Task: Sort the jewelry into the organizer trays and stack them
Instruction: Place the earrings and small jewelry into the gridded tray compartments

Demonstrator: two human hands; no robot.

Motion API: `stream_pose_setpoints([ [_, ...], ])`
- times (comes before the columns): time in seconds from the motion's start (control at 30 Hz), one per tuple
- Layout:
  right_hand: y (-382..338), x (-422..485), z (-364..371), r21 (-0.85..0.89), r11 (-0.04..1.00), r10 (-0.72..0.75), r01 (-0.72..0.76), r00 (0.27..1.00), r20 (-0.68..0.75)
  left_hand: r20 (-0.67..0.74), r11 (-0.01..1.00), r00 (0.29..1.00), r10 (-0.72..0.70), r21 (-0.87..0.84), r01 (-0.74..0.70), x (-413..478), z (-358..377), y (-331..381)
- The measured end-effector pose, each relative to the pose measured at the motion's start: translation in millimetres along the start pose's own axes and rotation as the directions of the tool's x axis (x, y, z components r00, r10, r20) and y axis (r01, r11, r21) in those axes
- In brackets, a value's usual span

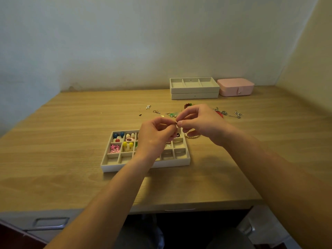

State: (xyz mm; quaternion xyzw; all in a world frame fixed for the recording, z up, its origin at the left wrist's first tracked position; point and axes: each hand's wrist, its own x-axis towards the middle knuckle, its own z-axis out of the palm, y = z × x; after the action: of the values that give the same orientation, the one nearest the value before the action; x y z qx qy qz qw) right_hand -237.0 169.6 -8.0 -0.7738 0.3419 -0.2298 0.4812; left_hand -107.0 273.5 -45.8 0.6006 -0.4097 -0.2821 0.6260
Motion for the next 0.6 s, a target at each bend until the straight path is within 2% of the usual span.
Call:
stream_pose_setpoints([
  [0.17,1.2,-1.8,1.0,0.065,0.997,0.039,-0.039,0.999,-0.008,0.004,0.999,1.0,0.012,0.045,-0.012,0.6,0.8,-1.6],
  [0.23,1.7,-2.6,1.5,0.077,0.996,0.05,-0.05,0.999,0.002,-0.006,0.983,0.998,0.068,0.17,-0.065,3.6,-1.5,-6.2],
  [0.3,2.0,-3.8,1.1,0.101,0.993,0.062,-0.064,0.998,0.022,0.006,0.926,0.985,0.175,0.34,-0.166,4.7,-3.8,-9.1],
  [0.43,1.7,-4.8,0.9,0.156,0.981,0.104,-0.112,0.993,0.058,0.089,0.725,0.912,0.401,0.577,-0.376,3.1,-9.4,-10.2],
  [0.53,1.9,-4.2,1.4,0.192,0.97,0.137,-0.148,0.988,0.071,0.21,0.476,0.806,0.554,0.714,-0.513,2.6,-14.3,-11.9],
  [0.6,2.2,-3.8,2.0,0.213,0.962,0.156,-0.171,0.984,0.087,0.295,0.317,0.741,0.603,0.764,-0.562,1.9,-16.6,-12.6],
])
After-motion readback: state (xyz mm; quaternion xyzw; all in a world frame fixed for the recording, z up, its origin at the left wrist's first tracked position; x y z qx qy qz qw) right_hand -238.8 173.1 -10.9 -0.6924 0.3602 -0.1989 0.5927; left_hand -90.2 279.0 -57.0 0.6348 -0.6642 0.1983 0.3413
